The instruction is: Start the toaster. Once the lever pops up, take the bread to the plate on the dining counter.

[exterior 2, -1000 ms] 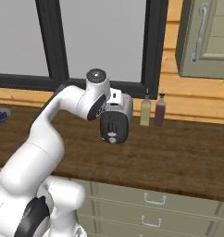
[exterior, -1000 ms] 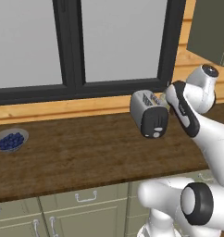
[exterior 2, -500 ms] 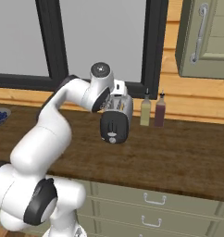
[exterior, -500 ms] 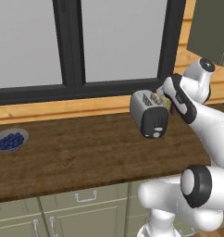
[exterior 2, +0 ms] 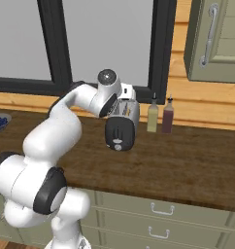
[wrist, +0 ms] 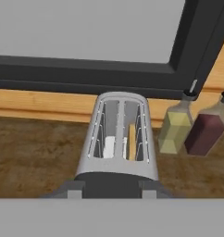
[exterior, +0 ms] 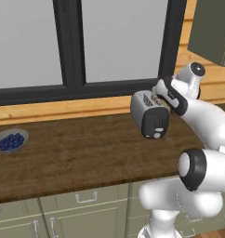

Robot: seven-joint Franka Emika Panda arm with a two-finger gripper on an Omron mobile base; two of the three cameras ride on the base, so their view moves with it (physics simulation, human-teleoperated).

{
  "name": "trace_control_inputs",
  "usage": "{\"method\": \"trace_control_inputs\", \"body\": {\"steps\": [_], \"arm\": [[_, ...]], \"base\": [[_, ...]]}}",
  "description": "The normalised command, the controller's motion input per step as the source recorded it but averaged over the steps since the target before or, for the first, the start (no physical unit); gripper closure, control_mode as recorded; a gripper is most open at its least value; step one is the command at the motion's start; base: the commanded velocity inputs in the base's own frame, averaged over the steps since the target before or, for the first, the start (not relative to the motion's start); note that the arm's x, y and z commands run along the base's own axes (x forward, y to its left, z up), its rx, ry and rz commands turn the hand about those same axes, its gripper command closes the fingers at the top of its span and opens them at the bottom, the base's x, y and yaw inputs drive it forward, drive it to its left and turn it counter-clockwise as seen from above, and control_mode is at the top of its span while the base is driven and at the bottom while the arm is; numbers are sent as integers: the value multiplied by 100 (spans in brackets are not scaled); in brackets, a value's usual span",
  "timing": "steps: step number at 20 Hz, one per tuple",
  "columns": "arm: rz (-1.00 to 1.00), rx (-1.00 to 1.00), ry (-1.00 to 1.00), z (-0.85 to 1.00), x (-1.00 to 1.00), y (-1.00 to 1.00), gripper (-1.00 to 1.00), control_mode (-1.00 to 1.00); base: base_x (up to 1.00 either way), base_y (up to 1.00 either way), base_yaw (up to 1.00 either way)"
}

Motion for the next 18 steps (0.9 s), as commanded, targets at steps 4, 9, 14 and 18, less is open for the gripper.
{"method": "trace_control_inputs", "body": {"steps": [4,9,14,18], "arm": [[0,0,8,0,71,-8,-100,-100],[0,0,-3,-18,51,-1,-100,-100],[0,0,0,-5,24,0,-100,-100],[0,0,2,-6,0,-25,-100,-100]], "base": [[0,0,0],[0,0,0],[0,0,0],[0,0,0]]}}
